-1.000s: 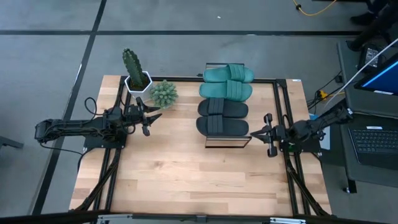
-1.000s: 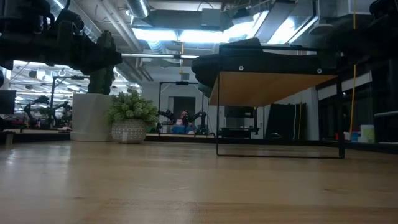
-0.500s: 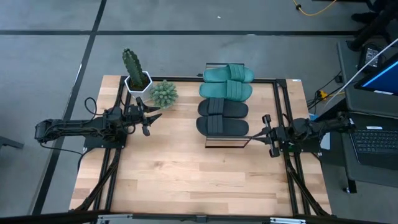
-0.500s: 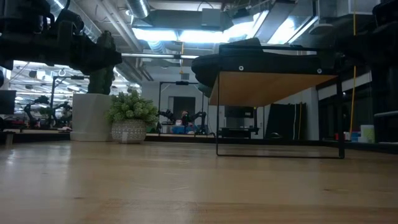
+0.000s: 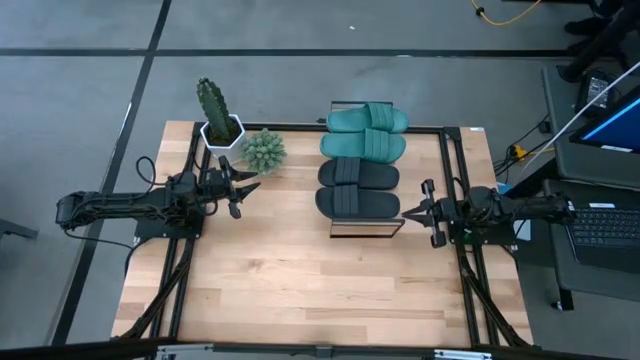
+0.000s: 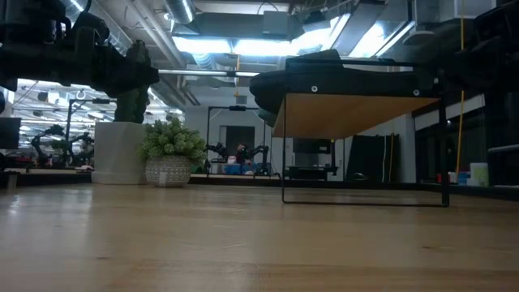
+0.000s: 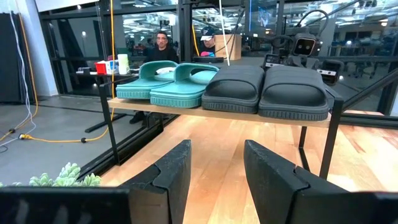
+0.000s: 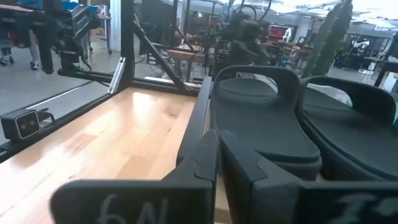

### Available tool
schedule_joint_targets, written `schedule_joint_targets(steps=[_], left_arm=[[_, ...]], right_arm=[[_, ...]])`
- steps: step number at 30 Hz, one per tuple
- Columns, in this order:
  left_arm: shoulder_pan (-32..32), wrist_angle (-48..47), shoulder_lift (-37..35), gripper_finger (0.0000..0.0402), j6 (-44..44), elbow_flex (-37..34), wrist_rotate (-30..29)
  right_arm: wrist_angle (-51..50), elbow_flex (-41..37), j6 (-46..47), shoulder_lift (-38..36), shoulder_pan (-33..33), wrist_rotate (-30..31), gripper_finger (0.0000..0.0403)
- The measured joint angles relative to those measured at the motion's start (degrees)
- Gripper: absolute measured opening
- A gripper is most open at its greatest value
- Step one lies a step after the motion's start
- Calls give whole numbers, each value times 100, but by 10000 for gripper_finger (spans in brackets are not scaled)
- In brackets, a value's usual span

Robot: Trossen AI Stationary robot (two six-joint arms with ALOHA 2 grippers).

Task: Pick and place slides into the shelf
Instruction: Return to Home Position

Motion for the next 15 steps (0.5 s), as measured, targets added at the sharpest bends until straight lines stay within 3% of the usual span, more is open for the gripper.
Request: schedule_joint_targets(steps=[15], left_arm=[[0,0,1,140,0,0,0]], right_arm=[[0,0,65,1,1,9,21]])
